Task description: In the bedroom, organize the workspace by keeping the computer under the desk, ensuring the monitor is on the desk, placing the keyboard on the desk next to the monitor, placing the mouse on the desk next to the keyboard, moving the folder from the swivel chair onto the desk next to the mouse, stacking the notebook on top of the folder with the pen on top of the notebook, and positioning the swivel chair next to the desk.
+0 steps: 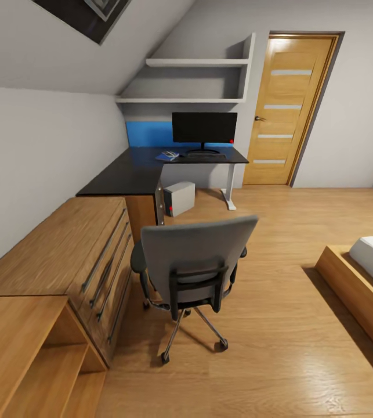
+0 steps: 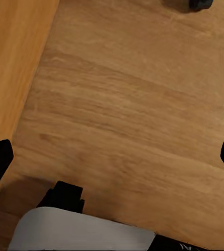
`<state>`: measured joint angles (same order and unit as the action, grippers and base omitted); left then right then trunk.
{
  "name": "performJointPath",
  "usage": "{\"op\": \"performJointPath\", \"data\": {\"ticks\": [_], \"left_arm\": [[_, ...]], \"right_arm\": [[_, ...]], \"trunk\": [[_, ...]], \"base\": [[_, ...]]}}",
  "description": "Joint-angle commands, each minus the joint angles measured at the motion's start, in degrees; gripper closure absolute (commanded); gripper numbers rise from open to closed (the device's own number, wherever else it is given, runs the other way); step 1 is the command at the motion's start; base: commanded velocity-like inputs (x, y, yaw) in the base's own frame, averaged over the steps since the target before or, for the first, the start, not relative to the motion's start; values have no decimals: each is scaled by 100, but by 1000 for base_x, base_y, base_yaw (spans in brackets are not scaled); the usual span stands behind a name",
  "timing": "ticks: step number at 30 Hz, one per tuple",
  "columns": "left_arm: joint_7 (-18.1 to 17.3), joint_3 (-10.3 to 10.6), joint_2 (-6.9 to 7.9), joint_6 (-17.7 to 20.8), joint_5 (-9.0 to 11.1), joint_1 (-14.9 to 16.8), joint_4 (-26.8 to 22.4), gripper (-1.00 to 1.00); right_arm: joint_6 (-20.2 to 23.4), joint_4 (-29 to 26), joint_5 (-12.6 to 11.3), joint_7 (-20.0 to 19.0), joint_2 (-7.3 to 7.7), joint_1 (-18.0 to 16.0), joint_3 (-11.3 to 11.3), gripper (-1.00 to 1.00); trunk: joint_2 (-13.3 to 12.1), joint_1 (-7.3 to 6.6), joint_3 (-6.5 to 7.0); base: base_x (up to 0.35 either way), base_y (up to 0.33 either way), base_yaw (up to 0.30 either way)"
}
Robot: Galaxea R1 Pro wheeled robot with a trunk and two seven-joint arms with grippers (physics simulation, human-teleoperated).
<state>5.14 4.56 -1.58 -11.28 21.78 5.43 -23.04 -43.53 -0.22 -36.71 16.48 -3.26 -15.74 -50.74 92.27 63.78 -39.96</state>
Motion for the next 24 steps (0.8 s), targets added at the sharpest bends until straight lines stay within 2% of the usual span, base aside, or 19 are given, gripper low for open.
{"op": "performJointPath", "data": {"ticks": [1, 3, 4, 6, 7, 11, 12, 13, 15, 16, 19, 20, 21, 22, 23, 24], "left_arm": [[47, 49, -41, 172, 20, 2, -249, -100], [49, 51, -88, 392, 10, 9, -516, -100], [56, 52, -113, 644, 4, 43, -781, -100], [79, 52, -118, 930, 0, 139, -1001, -100], [129, 53, -120, 1224, 0, 293, -1141, -100], [264, 53, -132, 1742, 5, 748, -1162, -100], [310, 53, -140, 1917, 7, 1036, -1052, -100], [350, 53, -163, 2074, 9, 1507, -806, -100], [365, 53, -185, 2135, 9, 1820, -630, -100], [374, 53, -200, 2180, 10, 2127, -462, -100], [383, 53, -210, 2265, 14, 2573, -252, -100], [385, 53, -215, 2415, 23, 2964, -112, -100], [384, 53, -220, 2533, 26, 3170, -59, -100], [384, 53, -222, 2583, 28, 3252, -40, -100], [366, 53, -260, 2693, 28, 3445, 7, -100], [362, 53, -277, 2705, 28, 3472, 23, -100]], "right_arm": [[-3, -55, -3, 63, -4, -7, -45, -100], [6, -142, -3, 74, -5, -16, -44, -100], [21, -244, -6, 85, -6, -32, -42, -100], [55, -334, -8, 110, -7, -66, -38, -100], [131, -395, -12, 157, -4, -158, -36, -100], [437, -462, -31, 250, -1, -574, -34, -100], [643, -478, -40, 273, -1, -842, -31, -100], [974, -487, -52, 290, 21, -1218, -21, -100], [1188, -492, -83, 292, 60, -1437, -9, -100], [1372, -505, -154, 290, 108, -1639, 4, -100], [1603, -518, -320, 284, 151, -1938, 16, -100], [1849, -526, -446, 272, 170, -2226, 22, -100], [2046, -530, -500, 245, 178, -2413, 25, -100], [2145, -530, -520, 223, 181, -2505, 25, -100], [2528, -536, -573, 148, 186, -2896, 27, -100], [2615, -541, -582, 135, 184, -2978, 28, -100]], "trunk": [[44, 22, -24], [124, 66, -59], [164, 88, -77], [244, 132, -113], [284, 154, -131], [445, 242, -203], [485, 264, -221], [525, 286, -239], [605, 330, -275], [645, 352, -293], [766, 417, -347], [806, 439, -365], [846, 461, -383], [886, 483, -401], [926, 505, -419], [966, 527, -436]], "base": [[0, 0, 0], [0, 0, 0], [0, 0, 0], [0, 0, 0], [0, 0, 0], [0, 0, 0], [0, 0, 0], [0, 0, 0], [0, 0, 0], [0, 0, 0], [0, 0, 0], [0, 0, 0], [0, 0, 0], [0, 0, 0], [0, 0, 0], [0, 0, 0]]}}
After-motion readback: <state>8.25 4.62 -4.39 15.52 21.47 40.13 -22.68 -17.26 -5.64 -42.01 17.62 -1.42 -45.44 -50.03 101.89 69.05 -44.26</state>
